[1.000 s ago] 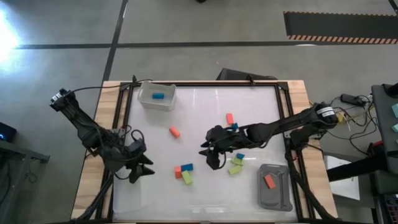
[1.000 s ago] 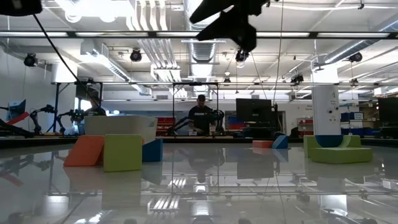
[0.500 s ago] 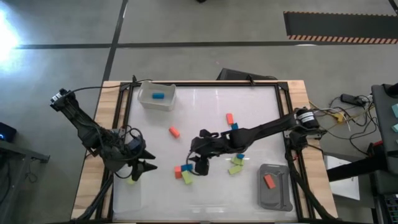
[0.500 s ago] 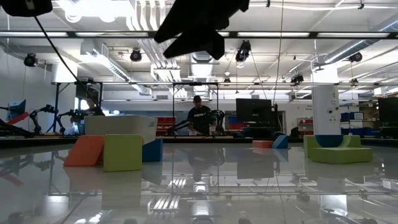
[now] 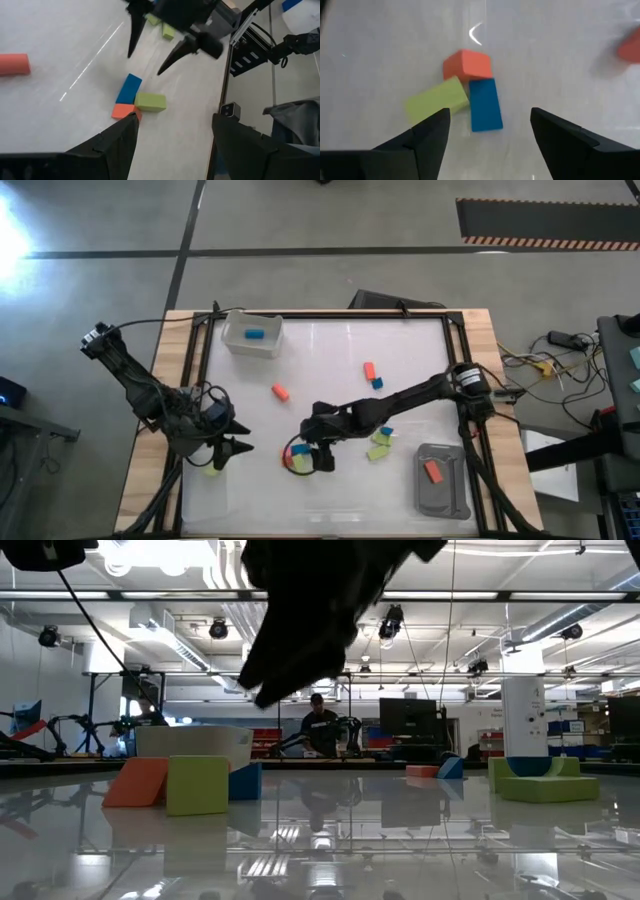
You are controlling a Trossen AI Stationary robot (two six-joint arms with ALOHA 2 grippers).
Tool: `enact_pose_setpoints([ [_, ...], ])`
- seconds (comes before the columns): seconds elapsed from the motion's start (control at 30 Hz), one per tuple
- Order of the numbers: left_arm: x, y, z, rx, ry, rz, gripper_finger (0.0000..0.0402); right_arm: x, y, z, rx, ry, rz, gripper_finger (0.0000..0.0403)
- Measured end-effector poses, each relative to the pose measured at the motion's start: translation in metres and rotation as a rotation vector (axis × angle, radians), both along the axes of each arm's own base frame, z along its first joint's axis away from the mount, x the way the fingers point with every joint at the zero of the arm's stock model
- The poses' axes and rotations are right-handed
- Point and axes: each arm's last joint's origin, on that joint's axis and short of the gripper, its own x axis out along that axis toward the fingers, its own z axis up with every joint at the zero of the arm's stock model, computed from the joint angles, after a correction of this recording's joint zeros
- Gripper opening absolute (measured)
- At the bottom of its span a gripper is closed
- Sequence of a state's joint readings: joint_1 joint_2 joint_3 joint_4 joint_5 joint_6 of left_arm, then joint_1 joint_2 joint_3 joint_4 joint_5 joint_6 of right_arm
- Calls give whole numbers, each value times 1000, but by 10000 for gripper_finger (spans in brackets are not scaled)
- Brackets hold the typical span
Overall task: Sort & place blocks by color
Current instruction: Put the blue block into the white bin
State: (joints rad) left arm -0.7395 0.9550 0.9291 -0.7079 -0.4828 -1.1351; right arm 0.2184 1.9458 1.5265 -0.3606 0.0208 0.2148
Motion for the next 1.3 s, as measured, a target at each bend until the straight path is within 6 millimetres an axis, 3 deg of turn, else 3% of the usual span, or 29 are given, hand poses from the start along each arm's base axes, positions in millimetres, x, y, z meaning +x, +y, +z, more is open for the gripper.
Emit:
enact_pose_setpoints([
  [0.17, 0, 0, 0, 1, 0, 1, 238, 7, 1, -26, -9, 51, 21, 261],
  [0.57, 0, 0, 0, 0, 0, 3, 238, 13, 3, -56, 3, 93, 4, 243],
  [1.3, 0, 0, 0, -6, -1, 8, 238, 15, 3, -59, 7, 84, 0, 124],
])
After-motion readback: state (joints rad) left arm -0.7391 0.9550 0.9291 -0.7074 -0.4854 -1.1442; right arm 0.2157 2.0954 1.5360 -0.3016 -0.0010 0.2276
